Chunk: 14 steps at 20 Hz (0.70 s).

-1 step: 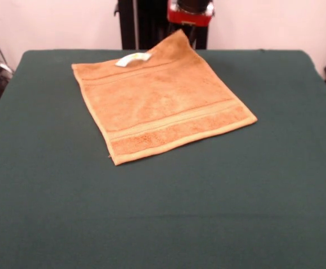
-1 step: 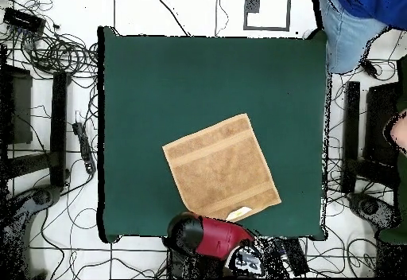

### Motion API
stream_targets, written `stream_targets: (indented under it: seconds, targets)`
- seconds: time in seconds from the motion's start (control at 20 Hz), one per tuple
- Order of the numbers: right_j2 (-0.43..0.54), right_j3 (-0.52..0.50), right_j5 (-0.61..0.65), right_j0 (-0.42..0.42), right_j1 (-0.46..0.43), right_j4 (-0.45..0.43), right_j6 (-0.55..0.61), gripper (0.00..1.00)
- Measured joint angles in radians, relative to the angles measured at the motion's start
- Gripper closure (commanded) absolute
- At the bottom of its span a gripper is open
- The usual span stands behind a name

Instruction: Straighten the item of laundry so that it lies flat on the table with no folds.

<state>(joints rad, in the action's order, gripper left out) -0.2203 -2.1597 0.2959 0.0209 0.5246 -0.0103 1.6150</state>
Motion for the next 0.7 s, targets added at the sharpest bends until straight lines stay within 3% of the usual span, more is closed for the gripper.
stream_targets:
  seconds: [0.7]
  targets:
    - [0.000, 0.006, 0.410, 0.001, 0.121, 0.000, 0.000, 0.00]
